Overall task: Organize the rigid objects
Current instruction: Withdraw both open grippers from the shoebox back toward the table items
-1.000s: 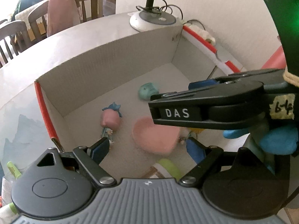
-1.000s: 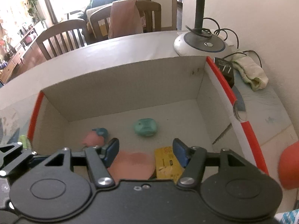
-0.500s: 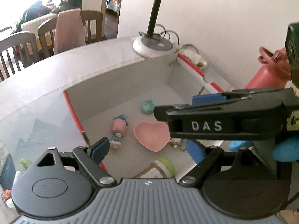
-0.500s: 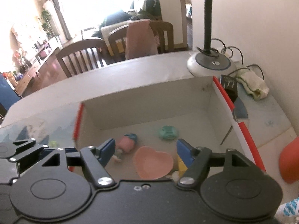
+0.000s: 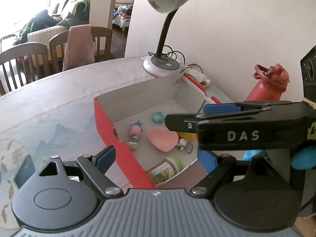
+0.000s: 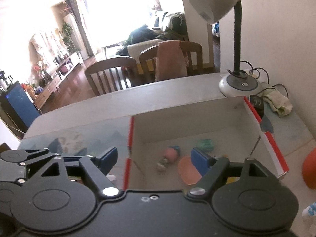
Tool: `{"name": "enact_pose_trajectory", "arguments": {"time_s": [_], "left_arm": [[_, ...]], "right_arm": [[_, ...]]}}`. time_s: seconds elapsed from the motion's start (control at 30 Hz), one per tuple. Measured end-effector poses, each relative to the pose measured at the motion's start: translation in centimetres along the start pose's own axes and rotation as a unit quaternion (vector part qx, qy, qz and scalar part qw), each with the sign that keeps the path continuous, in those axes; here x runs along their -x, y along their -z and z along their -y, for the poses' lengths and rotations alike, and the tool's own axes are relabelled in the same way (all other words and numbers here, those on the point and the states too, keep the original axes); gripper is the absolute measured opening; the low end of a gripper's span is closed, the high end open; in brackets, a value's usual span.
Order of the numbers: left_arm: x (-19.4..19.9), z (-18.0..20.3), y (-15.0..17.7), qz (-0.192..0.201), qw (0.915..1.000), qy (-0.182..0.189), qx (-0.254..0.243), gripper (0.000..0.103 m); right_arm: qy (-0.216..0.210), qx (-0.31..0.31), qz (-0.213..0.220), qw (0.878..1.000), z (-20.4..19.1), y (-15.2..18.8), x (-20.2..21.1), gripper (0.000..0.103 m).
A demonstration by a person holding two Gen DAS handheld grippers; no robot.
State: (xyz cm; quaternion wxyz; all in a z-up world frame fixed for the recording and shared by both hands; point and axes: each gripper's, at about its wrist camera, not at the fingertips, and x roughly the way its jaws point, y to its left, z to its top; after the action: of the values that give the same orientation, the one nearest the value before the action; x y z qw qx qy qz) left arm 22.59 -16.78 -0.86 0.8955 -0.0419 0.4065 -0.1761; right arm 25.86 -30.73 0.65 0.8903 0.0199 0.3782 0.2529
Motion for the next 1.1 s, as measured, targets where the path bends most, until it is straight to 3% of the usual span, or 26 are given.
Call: {"name": "enact_pose_trajectory", "arguments": {"time_s": [0.27, 0.6, 1.1], "left_arm": [[4.2, -2.8, 2.5, 0.015, 0.9996, -0.001, 0.022, 0.09], [8.5, -7.8, 5.7, 0.031, 0.9969, -0.028, 0.066, 0.091], [10.5, -12.7, 10.1, 0.037, 0.9934, -0.055, 0.093, 0.101]], "right_arm": [[-0.02, 0.01, 0.017, 1.0, -3.0, 1.3, 1.7, 0.086], [-0.046, 0.028, 0.026, 0.998, -6.5, 4.2, 2.4, 0.098], [-0.08, 0.037, -0.003, 0.996, -10.5, 7.5, 1.1, 0.101]]}}
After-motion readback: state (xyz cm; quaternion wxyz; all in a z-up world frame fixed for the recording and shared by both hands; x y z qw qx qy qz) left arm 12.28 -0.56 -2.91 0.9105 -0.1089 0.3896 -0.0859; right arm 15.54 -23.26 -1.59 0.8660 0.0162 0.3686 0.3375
